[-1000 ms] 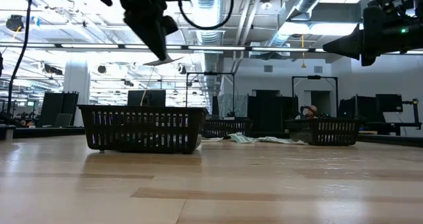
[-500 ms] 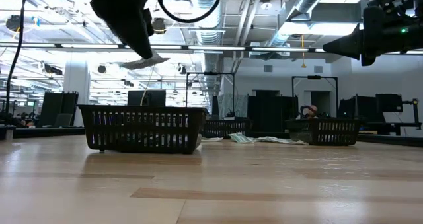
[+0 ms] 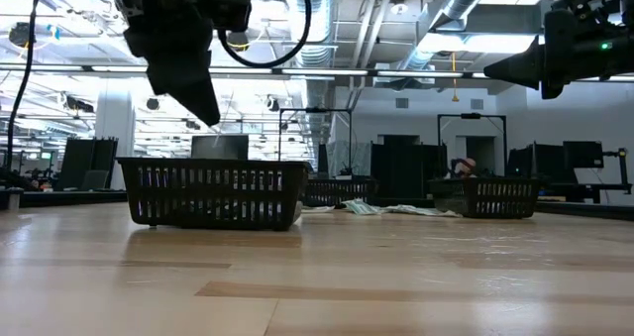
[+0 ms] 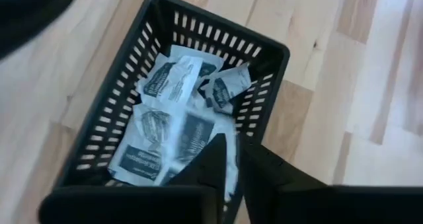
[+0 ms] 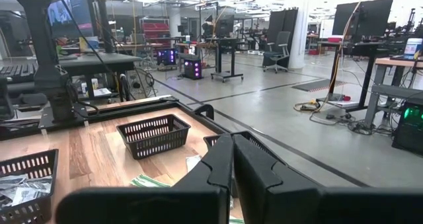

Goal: Pick & Place First Aid Supplies
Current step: Put the white towelette pack into the bottom black bin, then put the green bandage into the left black bin

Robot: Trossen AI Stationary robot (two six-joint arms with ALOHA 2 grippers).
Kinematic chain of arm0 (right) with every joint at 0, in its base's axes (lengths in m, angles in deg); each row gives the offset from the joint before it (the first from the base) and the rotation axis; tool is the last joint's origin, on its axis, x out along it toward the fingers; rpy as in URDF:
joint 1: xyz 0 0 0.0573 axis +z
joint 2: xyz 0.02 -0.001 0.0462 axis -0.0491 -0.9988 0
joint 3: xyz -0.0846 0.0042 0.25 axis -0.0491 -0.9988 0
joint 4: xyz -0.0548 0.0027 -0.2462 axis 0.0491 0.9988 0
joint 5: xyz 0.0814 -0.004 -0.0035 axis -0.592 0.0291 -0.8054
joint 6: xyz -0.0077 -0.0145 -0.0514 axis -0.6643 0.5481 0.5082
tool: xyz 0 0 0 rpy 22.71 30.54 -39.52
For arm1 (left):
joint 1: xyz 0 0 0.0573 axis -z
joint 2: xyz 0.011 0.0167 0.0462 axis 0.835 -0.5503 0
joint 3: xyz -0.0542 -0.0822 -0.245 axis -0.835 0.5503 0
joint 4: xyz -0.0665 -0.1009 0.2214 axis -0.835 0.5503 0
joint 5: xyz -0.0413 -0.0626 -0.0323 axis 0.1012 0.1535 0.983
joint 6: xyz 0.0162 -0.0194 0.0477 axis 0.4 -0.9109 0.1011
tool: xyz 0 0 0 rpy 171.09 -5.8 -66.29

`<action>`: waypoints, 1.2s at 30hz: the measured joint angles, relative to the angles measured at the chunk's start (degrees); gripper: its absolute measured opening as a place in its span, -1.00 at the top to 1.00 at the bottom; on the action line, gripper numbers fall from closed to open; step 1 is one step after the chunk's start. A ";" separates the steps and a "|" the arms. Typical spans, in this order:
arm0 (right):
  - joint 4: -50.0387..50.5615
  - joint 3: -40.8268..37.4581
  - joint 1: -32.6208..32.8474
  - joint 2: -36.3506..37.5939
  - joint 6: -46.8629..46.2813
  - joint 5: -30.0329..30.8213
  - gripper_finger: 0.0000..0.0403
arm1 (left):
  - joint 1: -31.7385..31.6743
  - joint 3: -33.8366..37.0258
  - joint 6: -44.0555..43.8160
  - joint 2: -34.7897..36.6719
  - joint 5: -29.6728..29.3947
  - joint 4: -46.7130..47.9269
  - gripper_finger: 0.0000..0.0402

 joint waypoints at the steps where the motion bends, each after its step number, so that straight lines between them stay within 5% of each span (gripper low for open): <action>1: 0.00 0.00 0.02 0.02 0.02 0.00 0.96 | 0.01 0.08 -0.86 0.00 0.01 -0.15 0.78; 11: 0.00 0.00 0.02 0.01 0.00 0.00 0.96 | 0.61 0.18 -8.80 0.00 -2.22 -2.01 0.58; 22: 0.00 0.00 0.02 0.00 0.01 0.00 0.96 | 6.63 0.22 -7.98 0.81 -13.89 -7.17 0.62; 36: 0.00 0.00 0.01 0.02 0.01 0.00 0.96 | -4.19 0.22 7.10 11.38 -13.70 -7.80 0.62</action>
